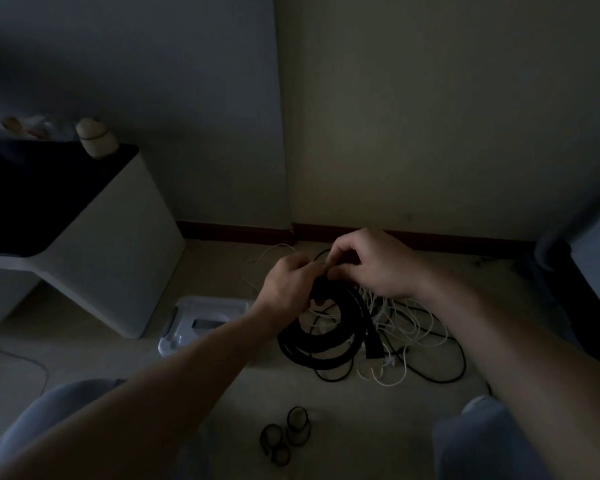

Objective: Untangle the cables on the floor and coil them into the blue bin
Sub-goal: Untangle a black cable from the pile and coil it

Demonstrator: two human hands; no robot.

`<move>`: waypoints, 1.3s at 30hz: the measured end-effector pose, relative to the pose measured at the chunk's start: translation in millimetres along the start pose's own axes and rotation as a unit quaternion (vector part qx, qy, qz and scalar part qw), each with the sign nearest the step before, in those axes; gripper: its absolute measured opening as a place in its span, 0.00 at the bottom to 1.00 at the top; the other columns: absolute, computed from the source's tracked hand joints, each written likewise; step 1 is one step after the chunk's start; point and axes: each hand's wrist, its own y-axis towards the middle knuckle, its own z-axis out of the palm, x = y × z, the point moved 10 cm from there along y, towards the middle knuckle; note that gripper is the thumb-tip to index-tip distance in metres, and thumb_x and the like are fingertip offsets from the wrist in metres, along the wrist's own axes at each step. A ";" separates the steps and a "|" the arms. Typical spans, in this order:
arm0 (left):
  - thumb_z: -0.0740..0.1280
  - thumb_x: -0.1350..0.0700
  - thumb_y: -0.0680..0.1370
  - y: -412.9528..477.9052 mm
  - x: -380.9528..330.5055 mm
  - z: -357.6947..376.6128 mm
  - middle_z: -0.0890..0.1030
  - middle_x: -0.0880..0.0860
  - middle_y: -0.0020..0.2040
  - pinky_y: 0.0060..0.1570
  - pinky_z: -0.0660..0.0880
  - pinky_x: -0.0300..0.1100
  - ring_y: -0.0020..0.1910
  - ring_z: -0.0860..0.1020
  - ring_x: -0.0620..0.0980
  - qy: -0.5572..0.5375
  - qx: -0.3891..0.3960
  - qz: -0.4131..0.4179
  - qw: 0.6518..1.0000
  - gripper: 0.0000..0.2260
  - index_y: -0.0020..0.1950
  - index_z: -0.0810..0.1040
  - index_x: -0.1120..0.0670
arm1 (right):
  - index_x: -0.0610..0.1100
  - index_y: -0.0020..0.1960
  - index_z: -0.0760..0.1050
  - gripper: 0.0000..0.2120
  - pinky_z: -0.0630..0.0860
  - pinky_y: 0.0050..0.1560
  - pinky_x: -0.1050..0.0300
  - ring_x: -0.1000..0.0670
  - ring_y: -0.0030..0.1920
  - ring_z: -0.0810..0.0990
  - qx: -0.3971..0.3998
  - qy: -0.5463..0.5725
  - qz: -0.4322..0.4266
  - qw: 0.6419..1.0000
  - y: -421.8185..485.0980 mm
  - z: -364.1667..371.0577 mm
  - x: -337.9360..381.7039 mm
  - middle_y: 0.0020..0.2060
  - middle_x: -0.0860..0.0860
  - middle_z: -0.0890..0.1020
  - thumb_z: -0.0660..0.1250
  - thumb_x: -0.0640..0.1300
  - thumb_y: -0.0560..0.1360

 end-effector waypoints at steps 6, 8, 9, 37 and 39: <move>0.65 0.53 0.77 3.4 -5.5 -4.2 0.77 0.47 0.25 0.31 0.70 0.43 0.29 0.75 0.48 0.007 -0.018 0.011 1.000 0.10 0.37 0.78 0.53 | 0.55 0.43 0.81 0.04 0.73 0.42 0.63 0.62 0.41 0.78 -0.074 -0.043 -0.033 0.996 -3.6 -17.1 16.2 0.39 0.61 0.81 0.75 0.47 0.73; 0.66 0.51 0.76 7.7 -10.2 -7.7 0.79 0.47 0.29 0.34 0.72 0.43 0.31 0.77 0.48 0.027 -0.025 0.029 0.999 0.07 0.40 0.80 0.52 | 0.54 0.43 0.82 0.03 0.72 0.42 0.59 0.59 0.41 0.77 -0.096 -0.069 -0.049 0.992 -5.2 -22.2 24.2 0.39 0.60 0.79 0.75 0.47 0.73; 0.67 0.51 0.76 9.7 -11.7 -8.1 0.80 0.48 0.31 0.34 0.72 0.42 0.31 0.78 0.46 0.036 -0.020 0.033 0.999 0.07 0.43 0.81 0.53 | 0.53 0.43 0.82 0.03 0.73 0.43 0.58 0.58 0.42 0.77 -0.096 -0.076 -0.053 0.991 -6.0 -23.3 26.9 0.40 0.60 0.79 0.75 0.46 0.73; 0.65 0.62 0.81 4.0 -23.9 12.4 0.78 0.52 0.35 0.30 0.72 0.42 0.29 0.74 0.49 -0.003 0.075 0.076 0.994 0.07 0.43 0.71 0.55 | 0.56 0.41 0.82 0.10 0.69 0.39 0.76 0.68 0.41 0.79 -0.066 -0.018 -0.016 0.998 -4.2 -28.5 10.9 0.36 0.62 0.82 0.75 0.41 0.73; 0.65 0.61 0.81 1.5 -27.1 12.3 0.77 0.53 0.36 0.30 0.72 0.41 0.30 0.74 0.48 0.000 0.071 0.085 0.994 0.07 0.43 0.71 0.55 | 0.56 0.41 0.82 0.09 0.69 0.39 0.77 0.68 0.42 0.79 -0.074 -0.013 -0.010 0.997 -4.0 -30.3 8.3 0.37 0.61 0.83 0.76 0.42 0.72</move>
